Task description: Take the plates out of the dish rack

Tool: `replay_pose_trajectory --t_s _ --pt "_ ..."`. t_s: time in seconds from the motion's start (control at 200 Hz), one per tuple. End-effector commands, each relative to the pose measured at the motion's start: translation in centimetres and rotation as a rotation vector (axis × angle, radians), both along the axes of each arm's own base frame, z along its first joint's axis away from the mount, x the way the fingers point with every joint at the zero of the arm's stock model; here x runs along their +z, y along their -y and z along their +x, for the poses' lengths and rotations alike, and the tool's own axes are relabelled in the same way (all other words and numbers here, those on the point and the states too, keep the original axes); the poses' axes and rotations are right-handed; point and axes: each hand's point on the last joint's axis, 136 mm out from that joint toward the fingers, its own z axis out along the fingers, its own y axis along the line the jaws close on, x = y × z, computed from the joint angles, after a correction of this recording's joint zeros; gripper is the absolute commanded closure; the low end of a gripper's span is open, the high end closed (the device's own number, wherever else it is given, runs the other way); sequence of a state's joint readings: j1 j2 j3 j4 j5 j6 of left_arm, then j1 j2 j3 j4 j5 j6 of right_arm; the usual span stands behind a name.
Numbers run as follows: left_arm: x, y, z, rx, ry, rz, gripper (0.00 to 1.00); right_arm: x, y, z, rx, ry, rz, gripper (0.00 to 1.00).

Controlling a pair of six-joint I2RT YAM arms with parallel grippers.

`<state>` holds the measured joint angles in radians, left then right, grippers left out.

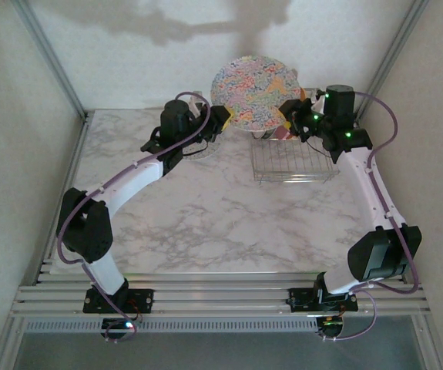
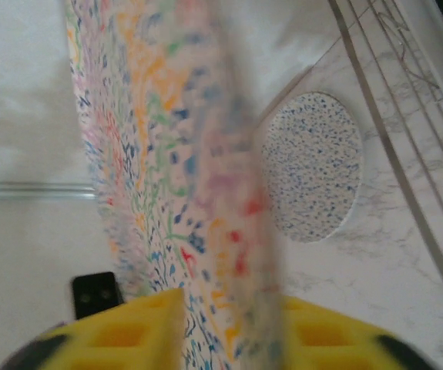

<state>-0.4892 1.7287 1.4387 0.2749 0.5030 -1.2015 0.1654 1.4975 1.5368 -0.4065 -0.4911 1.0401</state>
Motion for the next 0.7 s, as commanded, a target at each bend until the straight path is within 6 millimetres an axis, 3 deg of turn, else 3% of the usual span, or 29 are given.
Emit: replay_pose_trajectory --t_s 0.0,0.185,0.27,0.521,0.696 --pt "3.1 -0.9 -0.9 -0.006 0.107 -0.020 1.00 2.9 0.0 -1.5 0.020 0.102 -0.046 0.49" --pt "3.5 -3.5 -0.6 0.033 0.100 -0.031 1.00 2.9 1.2 -2.5 -0.009 0.139 -0.147 0.30" --pt "3.1 -5.3 -0.4 0.068 0.091 -0.031 1.00 3.4 1.6 -3.1 -0.019 0.191 -0.196 0.28" --pt "-0.4 -11.8 0.3 0.210 0.031 -0.027 1.00 4.7 0.4 -6.0 0.065 0.445 -0.485 0.27" --pt "-5.1 -15.9 0.8 0.324 -0.049 -0.016 1.00 4.6 -1.1 -8.1 0.125 0.619 -0.635 0.25"
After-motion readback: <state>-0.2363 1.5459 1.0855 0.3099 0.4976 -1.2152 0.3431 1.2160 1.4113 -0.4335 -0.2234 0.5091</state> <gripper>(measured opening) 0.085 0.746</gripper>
